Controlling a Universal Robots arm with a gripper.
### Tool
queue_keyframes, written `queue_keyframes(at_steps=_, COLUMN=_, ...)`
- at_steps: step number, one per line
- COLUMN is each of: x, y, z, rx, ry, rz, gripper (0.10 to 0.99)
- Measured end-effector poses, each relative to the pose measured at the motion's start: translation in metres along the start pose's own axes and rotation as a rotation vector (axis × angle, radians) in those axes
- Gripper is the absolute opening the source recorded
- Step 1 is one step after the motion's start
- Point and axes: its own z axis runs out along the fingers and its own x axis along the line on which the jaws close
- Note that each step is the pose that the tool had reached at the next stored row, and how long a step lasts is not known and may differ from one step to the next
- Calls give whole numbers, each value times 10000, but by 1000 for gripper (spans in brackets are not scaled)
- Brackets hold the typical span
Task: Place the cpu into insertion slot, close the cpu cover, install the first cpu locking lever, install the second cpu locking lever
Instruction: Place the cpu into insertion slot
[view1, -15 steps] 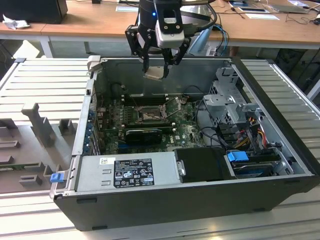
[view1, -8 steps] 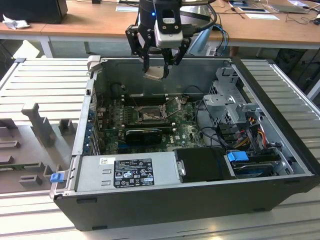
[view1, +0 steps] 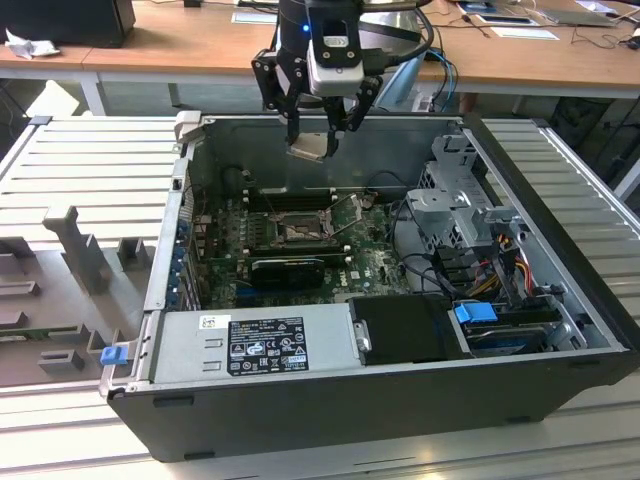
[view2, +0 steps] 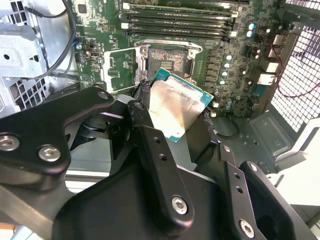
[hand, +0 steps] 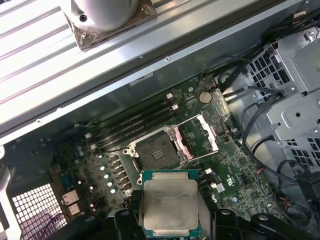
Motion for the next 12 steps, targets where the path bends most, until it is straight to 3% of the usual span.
queue_keyframes(at_steps=12, x=0, y=0, z=4, rx=-15, ry=-65, rz=750, gripper=529)
